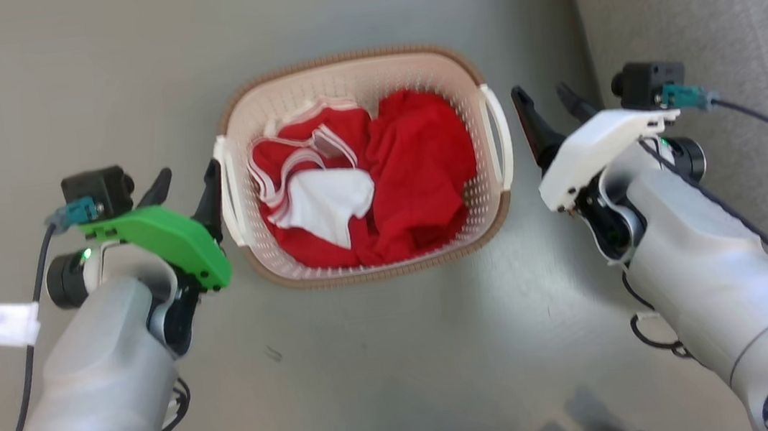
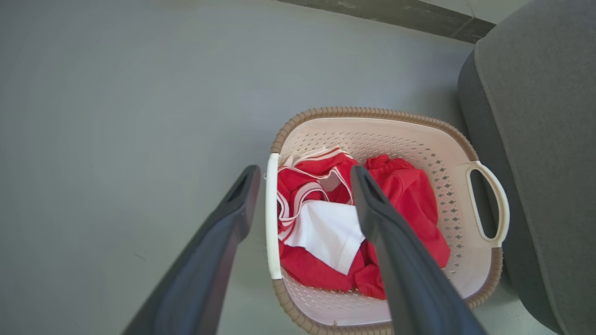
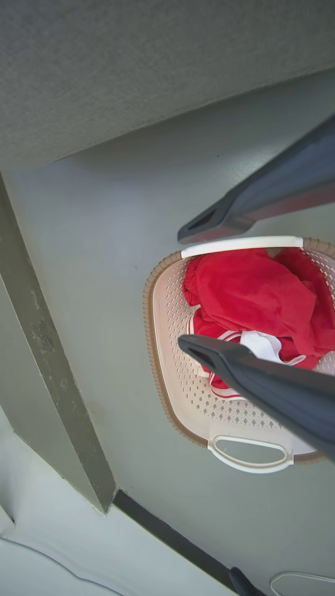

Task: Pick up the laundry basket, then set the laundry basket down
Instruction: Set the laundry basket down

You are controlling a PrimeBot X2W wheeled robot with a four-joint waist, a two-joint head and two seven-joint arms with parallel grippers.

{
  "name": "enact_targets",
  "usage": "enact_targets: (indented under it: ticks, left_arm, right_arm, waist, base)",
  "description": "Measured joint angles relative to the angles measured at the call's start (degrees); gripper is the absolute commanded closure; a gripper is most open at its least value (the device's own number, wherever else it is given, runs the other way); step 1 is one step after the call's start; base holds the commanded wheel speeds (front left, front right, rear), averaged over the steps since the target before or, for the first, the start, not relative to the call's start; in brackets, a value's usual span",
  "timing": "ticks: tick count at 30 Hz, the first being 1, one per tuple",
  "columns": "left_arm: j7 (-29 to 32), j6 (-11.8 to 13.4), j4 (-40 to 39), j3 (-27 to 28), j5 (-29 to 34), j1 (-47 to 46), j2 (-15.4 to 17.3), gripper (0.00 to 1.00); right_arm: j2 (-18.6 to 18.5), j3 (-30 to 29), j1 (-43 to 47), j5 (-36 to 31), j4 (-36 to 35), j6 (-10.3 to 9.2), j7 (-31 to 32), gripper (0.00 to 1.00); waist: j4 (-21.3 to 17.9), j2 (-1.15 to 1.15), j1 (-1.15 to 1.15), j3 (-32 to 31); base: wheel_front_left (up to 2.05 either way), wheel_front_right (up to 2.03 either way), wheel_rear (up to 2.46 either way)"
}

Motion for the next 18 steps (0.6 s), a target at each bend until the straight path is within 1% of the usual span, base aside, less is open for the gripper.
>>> enact_targets:
  ticks: [10, 18]
  left_arm:
    - [0.0, -0.01, -3.81, 4.04, 2.26, 5.54, 3.0, 0.0]
    - [0.0, -0.01, -7.49, 7.75, 4.1, 10.21, 3.01, 0.0]
  right_arm:
    - [-0.14, -2.53, 5.16, -2.92, -3.86, 0.51, 0.0, 0.0]
    - [-1.29, -4.91, 10.44, -4.71, -6.24, 0.66, 0.0, 0.0]
  waist:
    - [0.33, 0.0, 0.0, -8.24]
    - [0.49, 0.0, 0.0, -14.82]
  base:
    - [0.0, 0.0, 0.0]
    - [0.0, 0.0, 0.0]
